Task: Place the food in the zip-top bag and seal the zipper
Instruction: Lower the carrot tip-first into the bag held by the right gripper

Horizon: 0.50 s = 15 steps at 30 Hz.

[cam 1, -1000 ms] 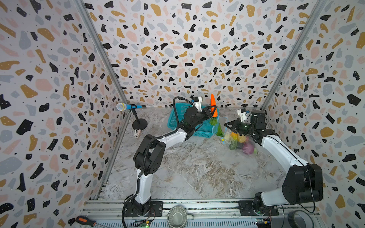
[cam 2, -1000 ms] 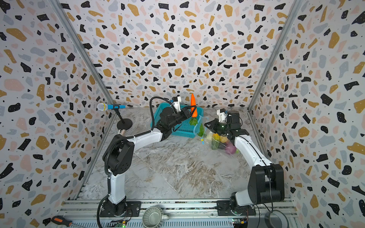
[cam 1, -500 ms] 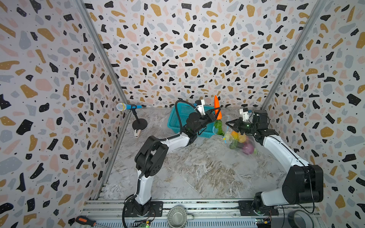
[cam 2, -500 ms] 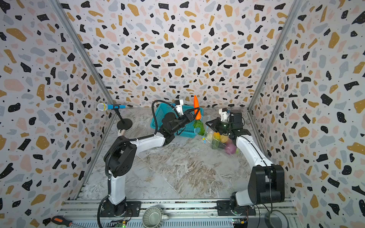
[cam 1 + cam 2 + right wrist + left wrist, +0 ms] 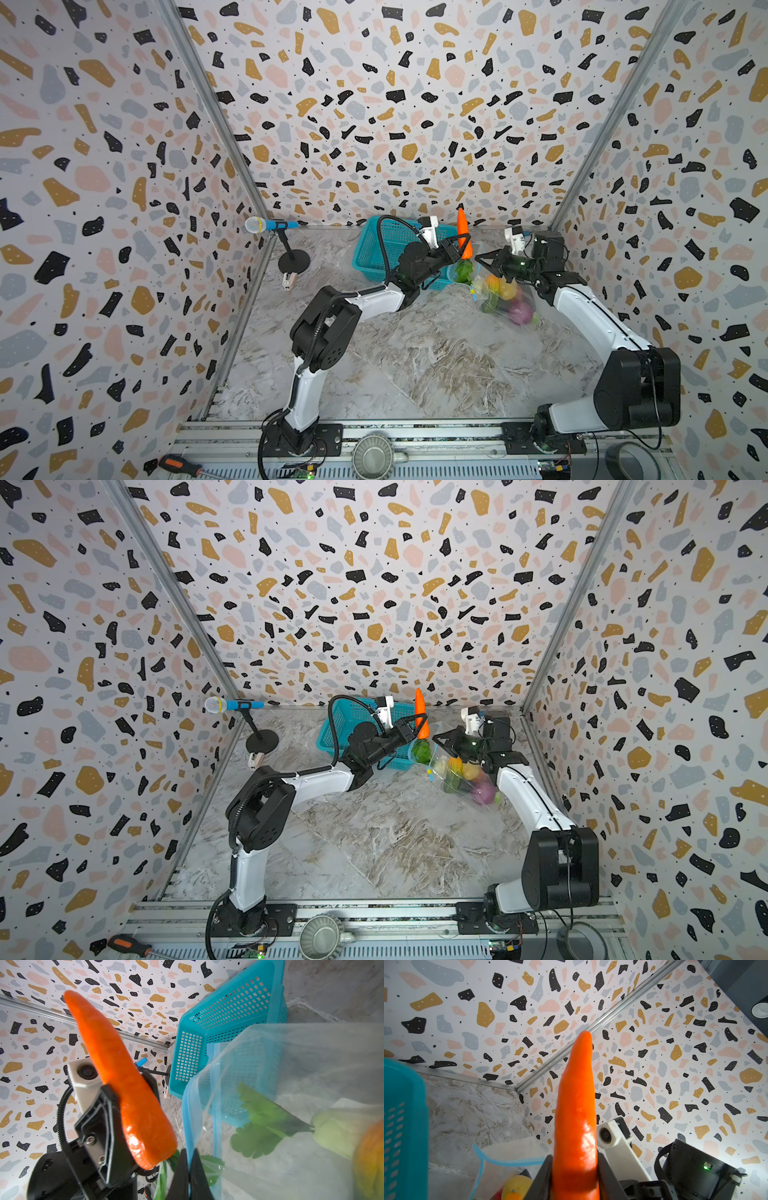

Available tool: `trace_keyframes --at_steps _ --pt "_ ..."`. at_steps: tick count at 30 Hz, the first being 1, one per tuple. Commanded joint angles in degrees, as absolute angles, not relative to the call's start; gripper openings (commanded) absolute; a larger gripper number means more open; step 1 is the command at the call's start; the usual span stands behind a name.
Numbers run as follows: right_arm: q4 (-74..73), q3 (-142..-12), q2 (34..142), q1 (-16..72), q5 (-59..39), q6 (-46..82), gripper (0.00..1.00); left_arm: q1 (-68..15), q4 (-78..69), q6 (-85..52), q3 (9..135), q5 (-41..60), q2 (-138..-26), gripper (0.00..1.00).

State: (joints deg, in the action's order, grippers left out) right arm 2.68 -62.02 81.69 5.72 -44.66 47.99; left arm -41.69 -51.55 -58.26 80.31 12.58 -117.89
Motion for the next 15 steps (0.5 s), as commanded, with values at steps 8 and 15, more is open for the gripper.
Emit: trace_keyframes --at_steps 8,15 --pt "0.77 -65.05 79.09 5.37 -46.24 48.55 0.01 -42.36 -55.95 -58.40 81.94 12.29 -119.97 0.26" --pt "0.59 -65.20 79.01 5.36 -46.14 48.70 0.01 -42.86 -55.58 -58.25 80.51 10.83 -119.48 0.28"
